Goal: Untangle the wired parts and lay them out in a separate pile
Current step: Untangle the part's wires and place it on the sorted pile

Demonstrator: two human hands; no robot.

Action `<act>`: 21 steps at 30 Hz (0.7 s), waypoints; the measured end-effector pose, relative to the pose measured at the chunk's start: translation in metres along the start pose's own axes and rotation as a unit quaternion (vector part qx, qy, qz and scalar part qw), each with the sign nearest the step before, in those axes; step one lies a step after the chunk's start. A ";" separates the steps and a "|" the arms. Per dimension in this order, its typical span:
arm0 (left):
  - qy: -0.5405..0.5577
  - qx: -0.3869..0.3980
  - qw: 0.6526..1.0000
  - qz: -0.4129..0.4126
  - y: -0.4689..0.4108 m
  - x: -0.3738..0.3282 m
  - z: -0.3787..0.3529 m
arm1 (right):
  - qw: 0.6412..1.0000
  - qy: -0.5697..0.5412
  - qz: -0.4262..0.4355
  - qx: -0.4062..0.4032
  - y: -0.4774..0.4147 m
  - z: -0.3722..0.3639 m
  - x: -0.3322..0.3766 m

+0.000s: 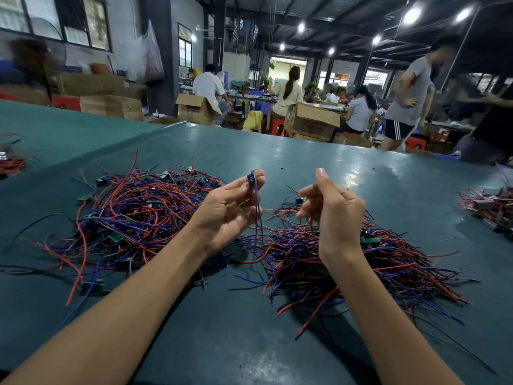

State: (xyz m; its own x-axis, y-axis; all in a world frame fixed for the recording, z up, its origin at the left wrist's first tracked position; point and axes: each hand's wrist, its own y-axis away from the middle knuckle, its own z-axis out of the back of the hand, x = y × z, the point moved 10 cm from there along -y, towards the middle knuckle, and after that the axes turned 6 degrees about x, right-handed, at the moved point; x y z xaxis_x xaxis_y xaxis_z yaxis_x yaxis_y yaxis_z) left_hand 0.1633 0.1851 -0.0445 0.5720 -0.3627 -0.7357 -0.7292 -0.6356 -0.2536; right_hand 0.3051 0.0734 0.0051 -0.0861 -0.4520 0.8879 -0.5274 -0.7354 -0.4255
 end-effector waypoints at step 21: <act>-0.210 -0.099 0.971 -0.055 -0.008 -0.027 -0.018 | 0.728 0.661 0.065 0.169 0.015 -0.054 -0.052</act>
State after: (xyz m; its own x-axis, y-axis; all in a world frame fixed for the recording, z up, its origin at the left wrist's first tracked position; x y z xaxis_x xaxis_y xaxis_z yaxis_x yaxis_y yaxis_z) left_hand 0.1606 0.1879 -0.0109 0.4084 -0.0005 -0.9128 -0.5619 -0.7882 -0.2510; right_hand 0.2556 0.1131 -0.0376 -0.9730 0.1887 0.1329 -0.2237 -0.9129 -0.3415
